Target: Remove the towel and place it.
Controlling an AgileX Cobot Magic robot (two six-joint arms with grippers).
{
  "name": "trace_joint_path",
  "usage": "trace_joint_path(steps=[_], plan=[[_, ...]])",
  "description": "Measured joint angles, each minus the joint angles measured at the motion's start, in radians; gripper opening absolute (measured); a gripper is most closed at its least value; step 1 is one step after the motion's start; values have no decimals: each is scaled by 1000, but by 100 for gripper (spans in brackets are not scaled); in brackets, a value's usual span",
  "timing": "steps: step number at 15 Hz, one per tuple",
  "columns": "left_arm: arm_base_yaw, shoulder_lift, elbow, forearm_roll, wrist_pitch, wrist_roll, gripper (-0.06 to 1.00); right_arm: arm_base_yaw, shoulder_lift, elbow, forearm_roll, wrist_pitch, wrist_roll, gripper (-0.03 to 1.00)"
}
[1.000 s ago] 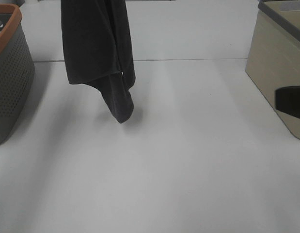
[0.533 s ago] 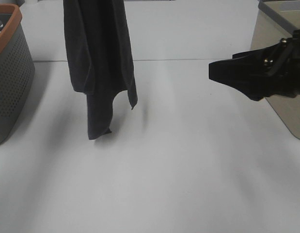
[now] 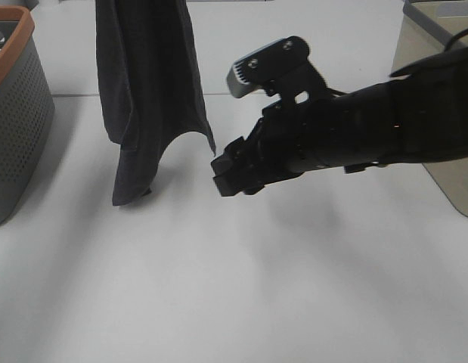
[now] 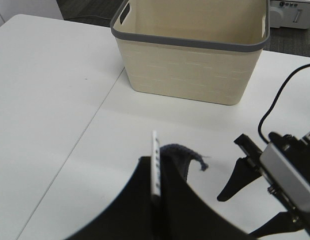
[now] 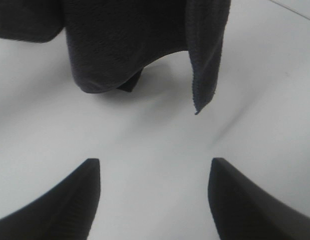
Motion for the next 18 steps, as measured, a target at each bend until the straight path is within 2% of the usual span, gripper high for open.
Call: trace_joint_path(steps=[2, 4, 6, 7, 8, 12, 15, 16, 18], plan=[[0, 0, 0, 2, 0, 0, 0, 54, 111, -87, 2, -130, 91, 62], [0, 0, 0, 3, 0, 0, 0, 61, 206, -164, 4, -201, 193, 62], [0, 0, 0, 3, 0, -1, 0, 61, 259, -209, -22, -231, 282, 62], [0, 0, 0, 4, 0, -1, 0, 61, 281, -225, -96, -217, 404, 62], [0, 0, 0, 16, 0, -1, 0, 61, 281, -227, -119, -215, 452, 62], [0, 0, 0, 37, 0, -20, 0, 68, 277, -227, -143, -181, 544, 62], [0, 0, 0, 44, 0, -25, 0, 129, 277, -251, -184, -206, 577, 62], [0, 0, 0, 45, 0, -26, 0, 142, 277, -258, -195, -226, 584, 62], [0, 0, 0, 48, 0, -26, 0, 170, 289, -292, -258, -356, 659, 62]])
